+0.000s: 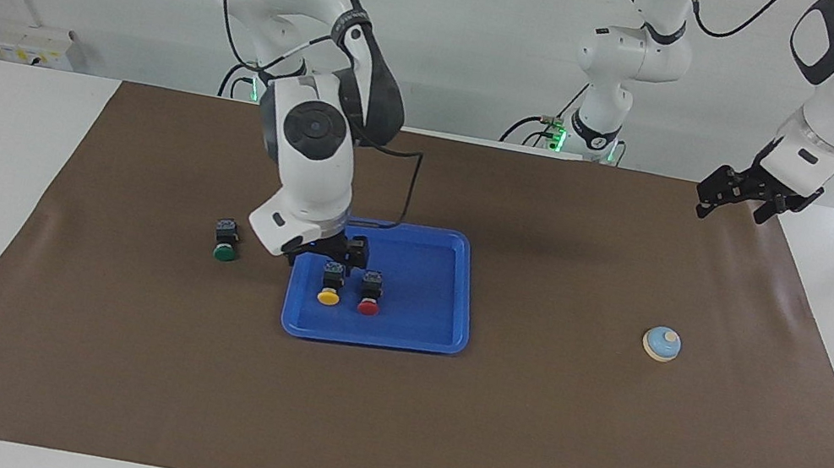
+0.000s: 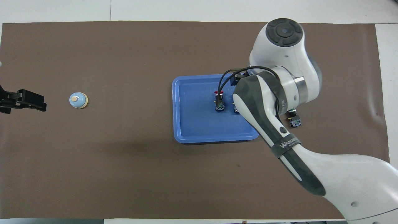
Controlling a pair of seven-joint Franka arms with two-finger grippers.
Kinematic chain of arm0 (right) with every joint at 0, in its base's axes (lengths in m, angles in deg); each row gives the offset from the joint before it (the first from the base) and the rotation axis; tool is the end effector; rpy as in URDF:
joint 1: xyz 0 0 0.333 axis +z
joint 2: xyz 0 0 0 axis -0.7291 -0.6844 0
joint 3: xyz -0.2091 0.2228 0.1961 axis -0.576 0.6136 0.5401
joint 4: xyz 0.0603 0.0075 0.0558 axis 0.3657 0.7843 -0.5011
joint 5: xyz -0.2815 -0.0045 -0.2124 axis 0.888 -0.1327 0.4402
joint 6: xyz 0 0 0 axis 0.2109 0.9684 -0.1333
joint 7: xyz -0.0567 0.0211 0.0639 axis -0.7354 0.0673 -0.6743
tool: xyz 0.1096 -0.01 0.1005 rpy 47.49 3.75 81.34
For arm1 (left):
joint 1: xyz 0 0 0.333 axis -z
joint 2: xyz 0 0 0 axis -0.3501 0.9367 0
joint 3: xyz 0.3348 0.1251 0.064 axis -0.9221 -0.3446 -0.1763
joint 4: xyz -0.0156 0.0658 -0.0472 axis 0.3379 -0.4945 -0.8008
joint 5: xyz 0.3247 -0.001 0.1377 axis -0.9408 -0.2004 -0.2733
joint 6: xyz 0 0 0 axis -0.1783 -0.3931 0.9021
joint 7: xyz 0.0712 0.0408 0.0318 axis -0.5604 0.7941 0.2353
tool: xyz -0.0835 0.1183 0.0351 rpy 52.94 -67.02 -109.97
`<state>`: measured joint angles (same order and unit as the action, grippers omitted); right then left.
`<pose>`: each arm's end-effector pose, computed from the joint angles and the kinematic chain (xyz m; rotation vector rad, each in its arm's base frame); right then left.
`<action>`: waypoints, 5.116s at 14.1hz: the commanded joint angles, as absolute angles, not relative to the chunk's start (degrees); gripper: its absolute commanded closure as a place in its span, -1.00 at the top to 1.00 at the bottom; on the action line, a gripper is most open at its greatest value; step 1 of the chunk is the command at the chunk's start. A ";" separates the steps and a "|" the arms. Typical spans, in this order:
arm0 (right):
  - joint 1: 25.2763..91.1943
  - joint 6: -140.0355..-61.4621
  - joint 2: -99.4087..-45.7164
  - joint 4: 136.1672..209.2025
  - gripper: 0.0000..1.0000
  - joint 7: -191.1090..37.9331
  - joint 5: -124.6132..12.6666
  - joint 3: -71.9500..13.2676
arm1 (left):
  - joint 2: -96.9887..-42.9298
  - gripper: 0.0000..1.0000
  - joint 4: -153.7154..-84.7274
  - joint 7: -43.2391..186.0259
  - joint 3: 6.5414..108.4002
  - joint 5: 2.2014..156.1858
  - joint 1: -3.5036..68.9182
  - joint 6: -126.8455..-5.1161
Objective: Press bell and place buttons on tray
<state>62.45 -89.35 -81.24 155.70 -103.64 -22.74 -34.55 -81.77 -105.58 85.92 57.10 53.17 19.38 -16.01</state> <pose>0.6209 0.1879 0.4336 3.0867 -0.0173 -0.1025 0.4915 -0.0115 0.6027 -3.1205 0.0173 0.1440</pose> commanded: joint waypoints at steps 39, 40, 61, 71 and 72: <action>59.00 -97.07 -73.47 168.47 -1.00 -100.91 -27.11 -32.85 | -82.30 1.00 -105.38 85.34 56.99 52.74 19.44 -15.14; 60.59 -96.27 -74.70 165.81 -1.00 -101.89 -29.06 -32.94 | -82.30 1.00 -105.38 85.34 56.99 52.74 19.44 -15.14; 75.91 -98.30 -94.68 148.21 1.00 -119.57 -28.46 -33.82 | -82.30 1.00 -105.38 85.34 56.99 52.74 19.44 -15.14; 60.27 -77.74 -72.53 150.58 1.00 -93.93 -24.15 -34.34 | -82.30 1.00 -105.38 85.34 56.99 52.74 19.44 -15.14; 58.69 -75.81 -70.95 151.37 1.00 -91.29 -24.15 -34.43 | -82.30 1.00 -105.38 85.34 56.99 52.74 19.44 -15.14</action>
<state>61.35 -77.60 -74.71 147.68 -95.86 -24.51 -35.04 -81.79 -105.58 85.92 57.10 53.17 19.38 -15.99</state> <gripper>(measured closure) 0.000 0.000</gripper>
